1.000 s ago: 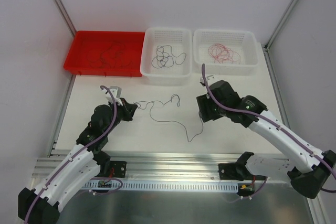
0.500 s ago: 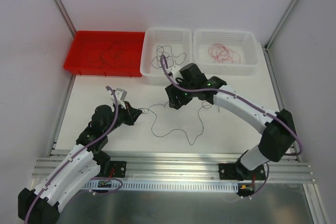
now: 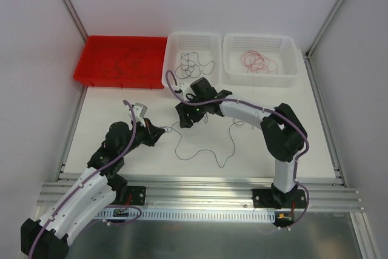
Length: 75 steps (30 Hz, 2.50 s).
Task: Untangle the cables
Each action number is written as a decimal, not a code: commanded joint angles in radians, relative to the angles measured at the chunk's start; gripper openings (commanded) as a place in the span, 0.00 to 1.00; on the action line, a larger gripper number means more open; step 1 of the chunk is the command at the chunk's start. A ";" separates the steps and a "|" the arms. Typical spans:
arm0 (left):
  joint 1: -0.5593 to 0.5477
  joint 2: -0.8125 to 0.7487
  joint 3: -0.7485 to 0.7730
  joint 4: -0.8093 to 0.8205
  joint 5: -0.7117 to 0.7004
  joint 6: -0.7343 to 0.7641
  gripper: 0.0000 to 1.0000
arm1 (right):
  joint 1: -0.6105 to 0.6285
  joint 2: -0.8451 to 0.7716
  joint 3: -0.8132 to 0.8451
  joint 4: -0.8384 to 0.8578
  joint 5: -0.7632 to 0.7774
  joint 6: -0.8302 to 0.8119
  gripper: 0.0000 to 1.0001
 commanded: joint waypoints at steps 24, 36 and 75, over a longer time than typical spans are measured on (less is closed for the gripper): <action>0.007 0.084 0.165 -0.345 -0.349 0.014 0.00 | -0.524 -0.781 -0.281 -0.207 0.189 0.158 0.01; 0.009 0.293 0.239 -0.350 -0.407 0.044 0.00 | -0.640 -0.875 0.007 -0.327 0.113 0.191 0.01; -0.329 0.896 0.339 0.978 0.400 0.339 0.81 | -0.265 -0.890 0.019 -0.153 -0.152 0.442 0.01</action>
